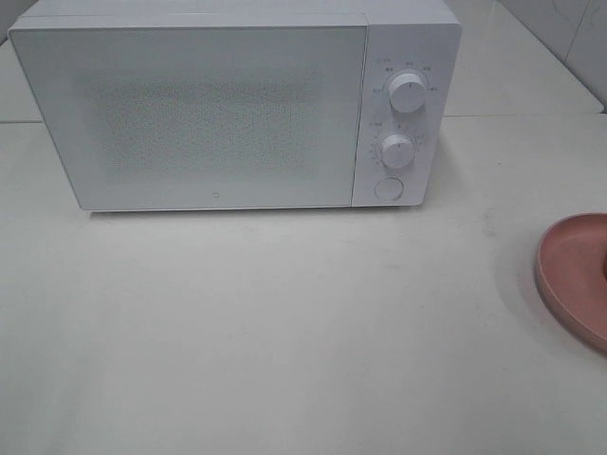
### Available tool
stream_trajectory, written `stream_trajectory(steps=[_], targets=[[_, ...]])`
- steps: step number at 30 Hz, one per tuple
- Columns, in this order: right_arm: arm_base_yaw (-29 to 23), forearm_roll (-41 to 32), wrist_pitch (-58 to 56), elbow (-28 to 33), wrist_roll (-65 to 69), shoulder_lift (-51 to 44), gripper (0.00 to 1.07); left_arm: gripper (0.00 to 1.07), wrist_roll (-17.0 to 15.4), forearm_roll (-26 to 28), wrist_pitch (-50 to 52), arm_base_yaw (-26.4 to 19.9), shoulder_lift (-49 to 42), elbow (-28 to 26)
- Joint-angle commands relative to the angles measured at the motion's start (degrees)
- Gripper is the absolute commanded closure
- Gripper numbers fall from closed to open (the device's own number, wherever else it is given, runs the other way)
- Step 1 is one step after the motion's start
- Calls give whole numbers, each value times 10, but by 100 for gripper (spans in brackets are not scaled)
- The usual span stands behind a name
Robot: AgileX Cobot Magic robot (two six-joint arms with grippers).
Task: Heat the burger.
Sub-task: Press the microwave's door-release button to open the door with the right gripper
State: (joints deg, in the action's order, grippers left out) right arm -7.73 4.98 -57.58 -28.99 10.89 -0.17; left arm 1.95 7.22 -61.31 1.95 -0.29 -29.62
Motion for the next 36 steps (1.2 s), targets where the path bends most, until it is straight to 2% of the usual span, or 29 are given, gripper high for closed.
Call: stream_trajectory(steps=[1, 22, 30, 36], targets=[[2, -2, 3, 3, -4, -5, 35, 7, 1, 4, -1, 2, -1, 1], [2, -1, 3, 3, -3, -5, 35, 7, 1, 4, -1, 2, -1, 1], [2, 0, 19, -18, -3, -3, 35, 7, 1, 4, -1, 2, -1, 1], [2, -2, 44, -22, -3, 34, 35, 7, 1, 4, -1, 2, -1, 1]])
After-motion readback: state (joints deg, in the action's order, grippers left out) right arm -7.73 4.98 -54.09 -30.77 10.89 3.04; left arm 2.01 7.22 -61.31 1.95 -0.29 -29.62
